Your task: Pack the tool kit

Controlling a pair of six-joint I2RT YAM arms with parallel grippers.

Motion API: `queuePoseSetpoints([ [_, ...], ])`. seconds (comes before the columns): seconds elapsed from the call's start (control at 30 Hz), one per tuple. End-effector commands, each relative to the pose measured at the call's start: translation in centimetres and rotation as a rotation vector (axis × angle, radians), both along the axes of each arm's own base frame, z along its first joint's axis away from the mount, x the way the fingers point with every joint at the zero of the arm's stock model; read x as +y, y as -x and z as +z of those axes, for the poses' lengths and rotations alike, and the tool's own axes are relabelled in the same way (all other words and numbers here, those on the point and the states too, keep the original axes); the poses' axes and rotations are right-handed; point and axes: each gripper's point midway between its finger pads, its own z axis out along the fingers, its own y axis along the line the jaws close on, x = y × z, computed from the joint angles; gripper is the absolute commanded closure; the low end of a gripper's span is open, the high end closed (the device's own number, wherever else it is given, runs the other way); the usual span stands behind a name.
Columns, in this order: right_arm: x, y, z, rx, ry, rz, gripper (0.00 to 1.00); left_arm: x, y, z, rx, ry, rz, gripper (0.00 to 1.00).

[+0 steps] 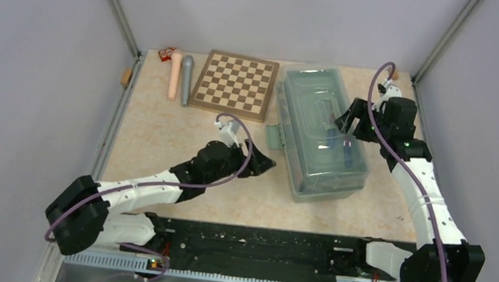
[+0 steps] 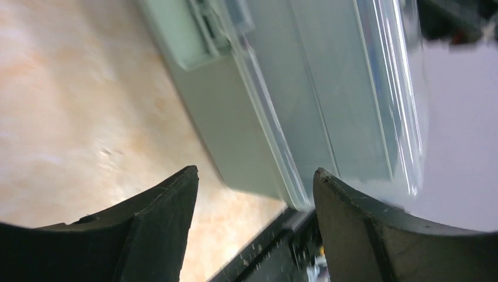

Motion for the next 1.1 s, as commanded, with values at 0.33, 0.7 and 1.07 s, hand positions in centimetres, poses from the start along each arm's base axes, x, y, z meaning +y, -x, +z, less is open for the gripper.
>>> queuePoseSetpoints([
  [0.33,2.0,3.0,-0.9,0.022,0.008,0.076,0.23,5.4,-11.2,0.6,-0.064,0.108,0.225,0.4],
  [0.7,1.9,3.1,-1.6,0.023,0.061,0.073,0.23,1.5,-13.1,1.1,-0.052,0.277,0.066,0.39],
  [1.07,1.9,3.1,-2.1,0.022,0.07,0.078,0.23,-0.3,-13.6,1.5,-0.019,0.412,0.006,0.5],
])
